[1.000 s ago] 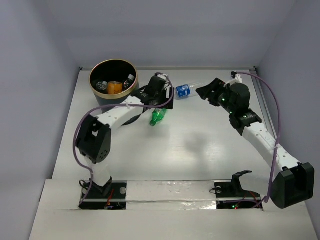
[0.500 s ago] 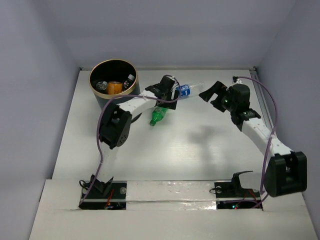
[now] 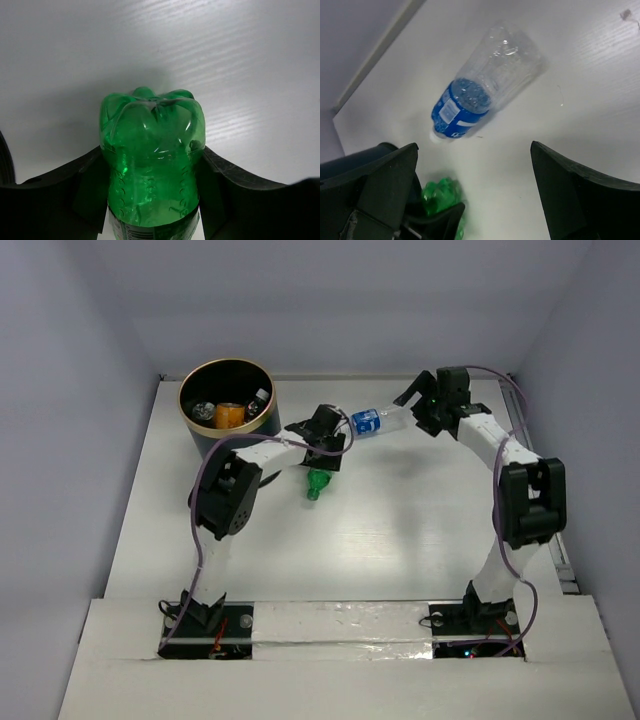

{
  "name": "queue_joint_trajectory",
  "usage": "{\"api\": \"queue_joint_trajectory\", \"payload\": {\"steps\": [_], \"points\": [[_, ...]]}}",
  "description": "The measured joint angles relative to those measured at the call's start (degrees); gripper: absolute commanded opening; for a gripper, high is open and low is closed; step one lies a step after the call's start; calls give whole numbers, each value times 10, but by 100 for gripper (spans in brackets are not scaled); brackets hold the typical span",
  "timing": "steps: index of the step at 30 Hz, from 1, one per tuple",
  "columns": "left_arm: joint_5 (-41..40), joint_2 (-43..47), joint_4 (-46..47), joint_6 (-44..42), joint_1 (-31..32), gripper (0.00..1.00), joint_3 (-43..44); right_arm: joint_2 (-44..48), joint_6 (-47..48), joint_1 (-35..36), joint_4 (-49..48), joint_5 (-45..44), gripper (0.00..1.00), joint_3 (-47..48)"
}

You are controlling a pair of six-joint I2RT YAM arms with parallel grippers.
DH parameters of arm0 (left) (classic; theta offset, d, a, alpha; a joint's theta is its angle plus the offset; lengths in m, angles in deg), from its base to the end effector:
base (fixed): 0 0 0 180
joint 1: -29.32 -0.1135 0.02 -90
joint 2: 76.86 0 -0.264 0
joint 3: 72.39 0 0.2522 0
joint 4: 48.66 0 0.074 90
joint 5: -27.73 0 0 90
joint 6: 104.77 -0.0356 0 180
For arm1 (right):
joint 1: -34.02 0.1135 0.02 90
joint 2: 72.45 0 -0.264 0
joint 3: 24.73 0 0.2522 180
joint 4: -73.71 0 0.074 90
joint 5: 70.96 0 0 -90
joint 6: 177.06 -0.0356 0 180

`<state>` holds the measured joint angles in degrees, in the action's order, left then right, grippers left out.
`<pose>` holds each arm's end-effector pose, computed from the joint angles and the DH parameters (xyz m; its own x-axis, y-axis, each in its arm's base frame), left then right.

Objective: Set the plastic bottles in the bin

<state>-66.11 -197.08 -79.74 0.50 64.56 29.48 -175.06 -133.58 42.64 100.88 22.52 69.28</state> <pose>0.3799 -0.2655 0.1790 -0.7408 0.2016 -0.6408 0.3577 0.9258 -0.1222 0.4109 0.0645 0.2694 -0.5416 0.6505 -0.5326 0.2829 0.7376 0.6132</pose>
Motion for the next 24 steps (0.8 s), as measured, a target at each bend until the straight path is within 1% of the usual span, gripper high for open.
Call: {"api": "queue_joint_trajectory", "payload": {"steps": [3,7,12,17,21,24], "points": [[23,36,7,10,1,44,-37,-55,-28,0,33,-10,99,49],[49,100,17,24,10,43,-75,-116,-72,0,94,-33,99,107],[76,199,40,39,29,43,-109,-158,-132,0,168,-62,99,161],[99,284,65,50,45,43,-143,-208,-171,0,235,-78,99,263],[112,323,68,57,49,43,-165,-231,-202,1,262,-85,100,316],[113,344,63,60,48,43,-169,-265,-221,3,301,-85,100,378]]}}
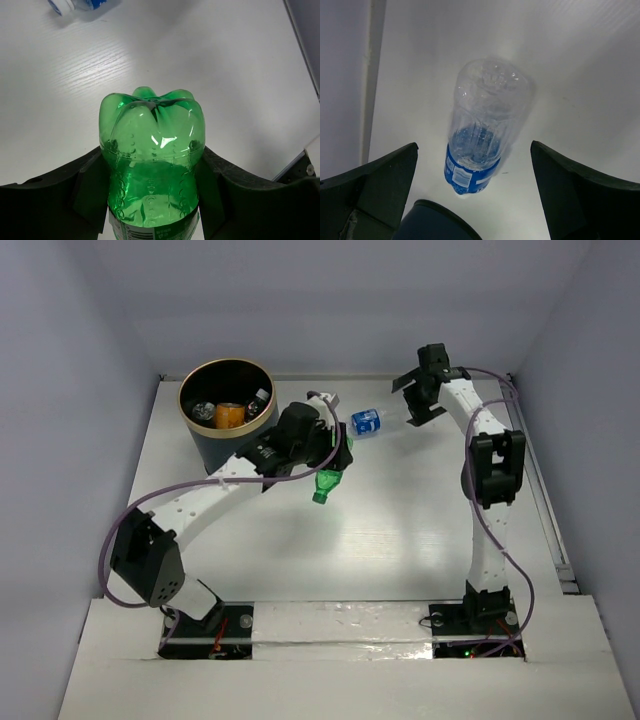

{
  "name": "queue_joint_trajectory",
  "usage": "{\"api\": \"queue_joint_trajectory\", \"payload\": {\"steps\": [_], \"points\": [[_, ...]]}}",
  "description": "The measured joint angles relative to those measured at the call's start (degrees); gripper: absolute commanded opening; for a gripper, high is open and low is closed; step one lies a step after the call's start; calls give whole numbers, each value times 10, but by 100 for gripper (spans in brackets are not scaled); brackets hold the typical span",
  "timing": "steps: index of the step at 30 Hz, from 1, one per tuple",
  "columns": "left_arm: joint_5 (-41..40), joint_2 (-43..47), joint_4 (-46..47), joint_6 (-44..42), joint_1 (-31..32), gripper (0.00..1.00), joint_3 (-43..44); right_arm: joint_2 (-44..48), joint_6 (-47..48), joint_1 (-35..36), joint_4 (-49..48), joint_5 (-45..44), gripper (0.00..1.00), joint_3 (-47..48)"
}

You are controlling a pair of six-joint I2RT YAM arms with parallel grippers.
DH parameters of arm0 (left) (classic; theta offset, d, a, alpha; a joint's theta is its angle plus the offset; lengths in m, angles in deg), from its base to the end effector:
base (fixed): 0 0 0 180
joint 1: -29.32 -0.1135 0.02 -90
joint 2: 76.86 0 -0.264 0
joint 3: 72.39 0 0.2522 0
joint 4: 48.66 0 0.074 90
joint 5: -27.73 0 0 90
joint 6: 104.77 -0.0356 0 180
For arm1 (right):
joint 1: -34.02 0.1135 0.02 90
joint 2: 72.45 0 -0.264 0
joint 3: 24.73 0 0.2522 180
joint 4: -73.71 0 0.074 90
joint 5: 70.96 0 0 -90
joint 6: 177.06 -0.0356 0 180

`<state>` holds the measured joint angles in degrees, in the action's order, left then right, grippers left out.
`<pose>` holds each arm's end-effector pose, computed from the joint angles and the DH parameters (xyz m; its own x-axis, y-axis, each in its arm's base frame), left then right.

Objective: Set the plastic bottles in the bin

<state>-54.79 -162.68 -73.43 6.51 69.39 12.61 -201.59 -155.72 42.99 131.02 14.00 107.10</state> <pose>0.2660 -0.2298 0.3260 -0.5722 0.0111 -0.8200 0.5585 0.7375 -0.3797 0.4963 0.0752 0.2408 -0.3909 0.8776 -0.2774 0.7119 0.4794 0.5132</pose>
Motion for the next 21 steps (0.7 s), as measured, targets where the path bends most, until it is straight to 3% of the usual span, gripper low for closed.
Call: {"api": "queue_joint_trajectory", "payload": {"steps": [4,11,17,20,21], "points": [[-2,31,-6,0,0,42,0,-59,-12,8,52,-6,100,79],[-17,97,-21,0,0,42,2,-108,-26,21,119,-12,95,100],[-27,118,-36,-4,-5,41,17,-121,-19,29,127,-15,82,104],[-30,121,-54,-10,-16,41,41,-114,-8,32,114,-17,68,87],[-30,121,-61,-14,-23,41,55,-109,-2,32,106,-17,59,75]]}}
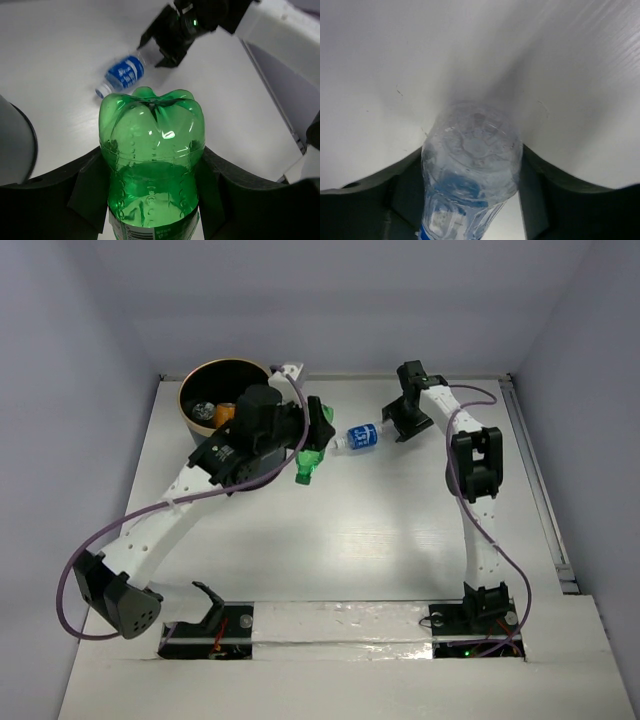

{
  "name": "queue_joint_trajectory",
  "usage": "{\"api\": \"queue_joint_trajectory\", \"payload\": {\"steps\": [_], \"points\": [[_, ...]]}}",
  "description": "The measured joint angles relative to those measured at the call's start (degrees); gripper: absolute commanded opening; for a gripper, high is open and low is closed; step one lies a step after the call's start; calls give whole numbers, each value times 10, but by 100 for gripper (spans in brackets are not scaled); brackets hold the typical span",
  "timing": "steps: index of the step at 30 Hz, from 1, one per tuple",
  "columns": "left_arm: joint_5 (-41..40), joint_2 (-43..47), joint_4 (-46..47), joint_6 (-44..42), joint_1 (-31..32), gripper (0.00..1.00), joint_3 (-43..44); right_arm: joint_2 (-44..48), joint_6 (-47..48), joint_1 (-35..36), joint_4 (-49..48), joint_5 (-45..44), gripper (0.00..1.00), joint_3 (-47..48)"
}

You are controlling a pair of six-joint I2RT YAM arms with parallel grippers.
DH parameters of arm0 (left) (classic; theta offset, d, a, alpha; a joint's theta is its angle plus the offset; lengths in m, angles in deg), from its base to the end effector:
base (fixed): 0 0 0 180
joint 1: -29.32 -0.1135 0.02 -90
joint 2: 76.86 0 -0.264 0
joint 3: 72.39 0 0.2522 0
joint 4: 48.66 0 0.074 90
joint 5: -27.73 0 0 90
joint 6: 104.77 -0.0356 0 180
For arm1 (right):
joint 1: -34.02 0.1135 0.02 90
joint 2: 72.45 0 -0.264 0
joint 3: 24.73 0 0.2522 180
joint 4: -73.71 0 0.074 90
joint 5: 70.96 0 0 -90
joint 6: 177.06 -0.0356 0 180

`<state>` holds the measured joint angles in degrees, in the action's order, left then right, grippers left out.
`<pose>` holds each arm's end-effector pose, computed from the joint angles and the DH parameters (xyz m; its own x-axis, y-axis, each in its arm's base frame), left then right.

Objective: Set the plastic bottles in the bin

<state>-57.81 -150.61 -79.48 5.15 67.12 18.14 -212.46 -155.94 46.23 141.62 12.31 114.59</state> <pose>0.2305 -0.1823 0.4132 -0.4087 -0.1128 -0.9057 0.5652 0.7478 -0.3483 0.5036 0.1047 0.1783 -0.4848 0.8429 -0.2333 0.7882 0.5367 0.3011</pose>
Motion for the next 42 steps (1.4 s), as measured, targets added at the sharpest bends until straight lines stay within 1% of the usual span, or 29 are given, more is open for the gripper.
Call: {"api": "queue_joint_trajectory", "payload": {"steps": [3,6,9,11,12,13,18,22,25,28,30,34,35,36,38,39,41,42], "points": [[3,-1,-10,-11,-28,41,46,22,15,0,-28,0,47,-42],[14,-3,-13,-21,-80,41,90,47,37,2,-58,-2,43,-84],[21,-8,-14,-27,-144,39,121,78,68,3,-96,-8,43,-130],[25,-16,-14,-31,-190,39,139,111,92,3,-128,-10,43,-172],[24,-19,-15,-32,-198,39,143,131,106,3,-144,-9,43,-192],[24,-31,-18,-34,-226,40,159,155,121,3,-160,-8,43,-213],[-2,-92,-21,-45,-280,41,218,274,185,8,-219,2,43,-259],[-31,-132,-8,-41,-318,41,219,360,225,37,-262,4,43,-258],[-72,-160,9,-40,-341,42,219,387,251,77,-273,1,43,-224],[-122,-181,27,-50,-351,45,218,380,272,124,-278,-3,43,-162],[-153,-187,42,-61,-349,46,218,364,285,153,-276,-7,43,-113],[-203,-185,100,-92,-347,51,196,294,312,207,-277,-23,43,37],[-213,-183,116,-99,-347,53,184,274,317,218,-282,-27,43,71],[-221,-180,136,-107,-347,63,166,256,322,227,-285,-32,44,101],[-229,-165,175,-118,-345,73,113,217,337,244,-296,-46,44,159],[-230,-155,193,-123,-344,81,83,195,346,253,-305,-54,44,185],[-232,-138,208,-129,-342,87,35,163,359,264,-322,-66,44,213],[-231,-135,211,-130,-340,93,24,146,366,269,-333,-74,44,221]]}}
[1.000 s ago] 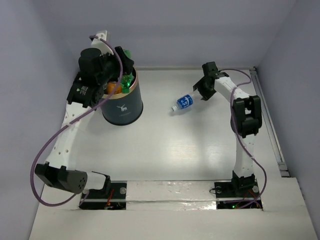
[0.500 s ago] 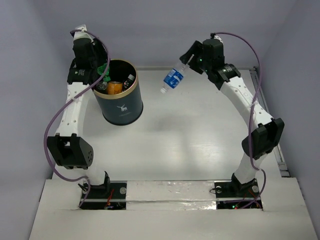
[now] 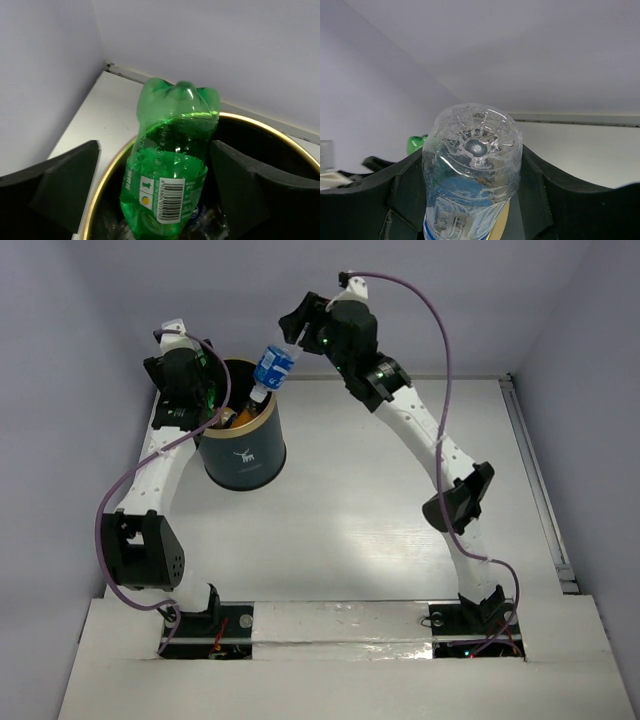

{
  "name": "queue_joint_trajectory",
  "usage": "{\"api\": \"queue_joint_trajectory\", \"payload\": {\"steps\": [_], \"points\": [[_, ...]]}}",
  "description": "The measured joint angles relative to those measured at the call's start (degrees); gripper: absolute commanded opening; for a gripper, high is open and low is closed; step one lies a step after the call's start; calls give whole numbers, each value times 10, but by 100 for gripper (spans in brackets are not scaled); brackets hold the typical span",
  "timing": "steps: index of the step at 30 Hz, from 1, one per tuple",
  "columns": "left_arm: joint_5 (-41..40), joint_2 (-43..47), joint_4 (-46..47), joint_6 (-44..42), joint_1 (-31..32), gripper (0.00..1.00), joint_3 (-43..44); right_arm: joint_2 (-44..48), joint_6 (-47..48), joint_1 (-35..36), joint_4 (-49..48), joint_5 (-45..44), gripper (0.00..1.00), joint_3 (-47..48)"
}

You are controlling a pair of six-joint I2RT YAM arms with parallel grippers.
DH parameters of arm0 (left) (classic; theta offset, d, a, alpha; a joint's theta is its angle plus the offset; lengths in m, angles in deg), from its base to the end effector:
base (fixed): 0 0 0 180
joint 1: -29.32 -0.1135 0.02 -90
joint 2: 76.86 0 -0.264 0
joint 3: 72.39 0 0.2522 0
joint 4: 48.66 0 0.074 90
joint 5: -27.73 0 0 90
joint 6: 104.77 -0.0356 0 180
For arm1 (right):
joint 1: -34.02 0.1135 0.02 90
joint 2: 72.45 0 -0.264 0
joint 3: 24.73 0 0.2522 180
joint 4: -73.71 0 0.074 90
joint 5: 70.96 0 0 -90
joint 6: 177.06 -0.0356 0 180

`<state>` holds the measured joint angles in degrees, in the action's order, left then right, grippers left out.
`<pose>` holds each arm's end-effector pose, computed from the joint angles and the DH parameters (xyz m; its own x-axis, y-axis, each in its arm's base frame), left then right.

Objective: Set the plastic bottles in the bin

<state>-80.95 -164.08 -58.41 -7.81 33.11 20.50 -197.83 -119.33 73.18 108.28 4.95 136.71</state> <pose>0.3656 -0.0128 0.3944 -0.0394 -0.1124 -0.9929 -0.2629 0.9598 -0.0982 0.3817 0.2997 0.4800 -0.2092 0.4975 -0.8419 -0.3691 0.7571 0.5391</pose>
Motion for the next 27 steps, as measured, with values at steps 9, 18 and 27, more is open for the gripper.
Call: {"api": "queue_joint_trajectory", "payload": {"steps": [9,18,27], "points": [[39,57,2,40,10,99,-8,-83,63,27,-76,-30,47,10],[118,156,-11,142,11,99,7,-88,151,69,-123,-33,54,11],[166,190,-57,185,11,99,13,-129,150,100,-148,-8,77,-18]]}}
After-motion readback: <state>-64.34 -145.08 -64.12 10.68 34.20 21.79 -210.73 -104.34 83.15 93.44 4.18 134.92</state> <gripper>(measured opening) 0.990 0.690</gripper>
